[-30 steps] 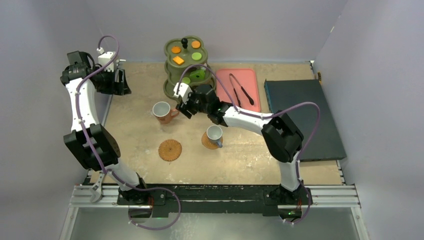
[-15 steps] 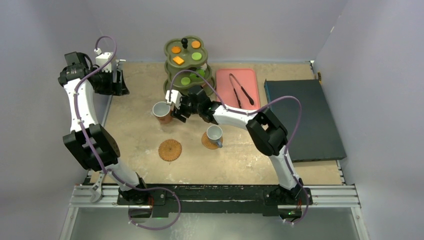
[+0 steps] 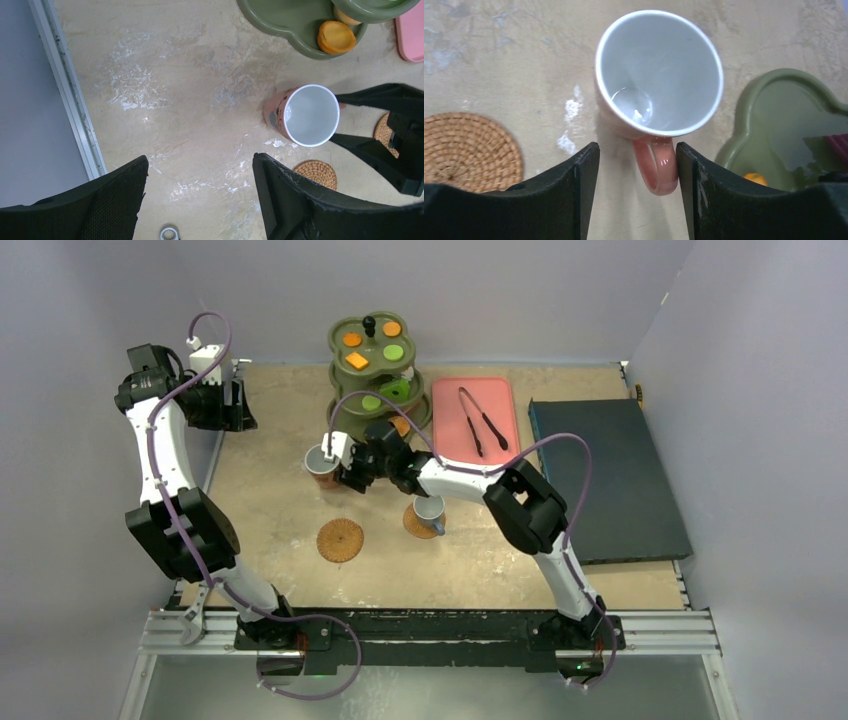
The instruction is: Serve the afternoon tea
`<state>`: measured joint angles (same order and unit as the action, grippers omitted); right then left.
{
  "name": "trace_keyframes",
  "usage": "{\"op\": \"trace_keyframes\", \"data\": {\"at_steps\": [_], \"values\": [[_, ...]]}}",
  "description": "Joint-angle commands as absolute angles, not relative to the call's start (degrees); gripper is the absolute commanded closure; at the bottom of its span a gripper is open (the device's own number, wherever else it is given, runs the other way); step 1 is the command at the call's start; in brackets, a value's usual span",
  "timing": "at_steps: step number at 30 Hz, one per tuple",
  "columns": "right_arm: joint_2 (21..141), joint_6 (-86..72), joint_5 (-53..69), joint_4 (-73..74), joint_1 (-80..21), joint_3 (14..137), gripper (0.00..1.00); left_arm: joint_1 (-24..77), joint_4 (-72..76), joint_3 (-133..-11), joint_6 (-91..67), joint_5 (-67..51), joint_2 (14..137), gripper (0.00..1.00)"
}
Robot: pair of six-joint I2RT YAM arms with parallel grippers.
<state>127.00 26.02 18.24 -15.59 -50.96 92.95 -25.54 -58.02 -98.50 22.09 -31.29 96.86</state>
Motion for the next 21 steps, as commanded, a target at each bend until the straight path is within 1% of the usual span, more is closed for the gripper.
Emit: {"op": "trace_keyframes", "data": {"at_steps": [1, 5, 10, 14, 21], "values": [[122.10, 24.96, 15.73, -15.09, -53.59, 90.66, 0.41, -26.15, -57.83, -99.31, 22.62, -32.94, 97.18, 0.25], [122.12, 24.55, 12.48, -13.73, -55.09, 90.96, 0.46, -26.19, -58.00, -99.32, 22.93, -33.13, 97.04, 0.25], [123.49, 21.09, 10.11, -12.90, -55.13, 93.36, 0.49, -26.58, -58.26, -99.02, 23.35, -33.38, 96.71, 0.26], [125.95, 19.81, 5.29, -11.10, -55.21, 97.59, 0.53, -27.05, -58.25, -98.74, 23.76, -33.35, 96.56, 0.26], [128.46, 17.35, 2.84, -10.33, -55.31, 100.44, 0.57, -27.76, -58.34, -98.36, 24.22, -34.06, 96.74, 0.26]]}}
